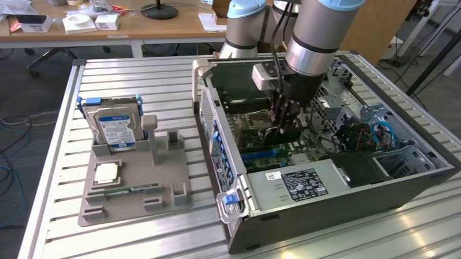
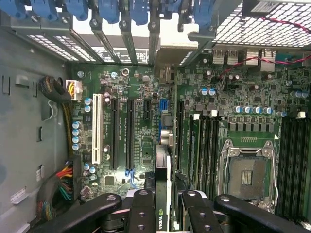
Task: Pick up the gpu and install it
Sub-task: 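Insert the gpu into the slot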
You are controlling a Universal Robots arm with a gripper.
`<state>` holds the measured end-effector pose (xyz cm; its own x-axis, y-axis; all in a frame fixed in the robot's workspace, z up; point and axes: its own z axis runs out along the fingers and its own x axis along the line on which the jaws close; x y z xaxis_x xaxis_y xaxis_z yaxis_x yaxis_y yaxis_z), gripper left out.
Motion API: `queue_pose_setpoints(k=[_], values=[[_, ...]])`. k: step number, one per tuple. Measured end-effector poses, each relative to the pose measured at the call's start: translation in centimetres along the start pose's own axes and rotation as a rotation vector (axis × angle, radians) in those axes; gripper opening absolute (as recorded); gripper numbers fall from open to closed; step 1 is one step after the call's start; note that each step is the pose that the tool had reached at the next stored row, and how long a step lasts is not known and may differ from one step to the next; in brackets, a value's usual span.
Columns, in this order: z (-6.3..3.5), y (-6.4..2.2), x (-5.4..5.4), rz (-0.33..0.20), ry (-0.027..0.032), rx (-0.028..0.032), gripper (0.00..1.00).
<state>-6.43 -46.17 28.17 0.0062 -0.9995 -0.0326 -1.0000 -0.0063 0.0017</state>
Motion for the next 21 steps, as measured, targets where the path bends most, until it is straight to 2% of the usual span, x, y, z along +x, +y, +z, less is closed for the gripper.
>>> queue_pose_setpoints(k=[5,10,21], values=[[0.03,0.39,0.0,0.0,-0.0001,0.0011,0.26],[0.42,0.39,0.02,0.0,0.0001,0.0011,0.26],[0.45,0.77,0.01,0.0,0.0002,0.0011,0.26]])
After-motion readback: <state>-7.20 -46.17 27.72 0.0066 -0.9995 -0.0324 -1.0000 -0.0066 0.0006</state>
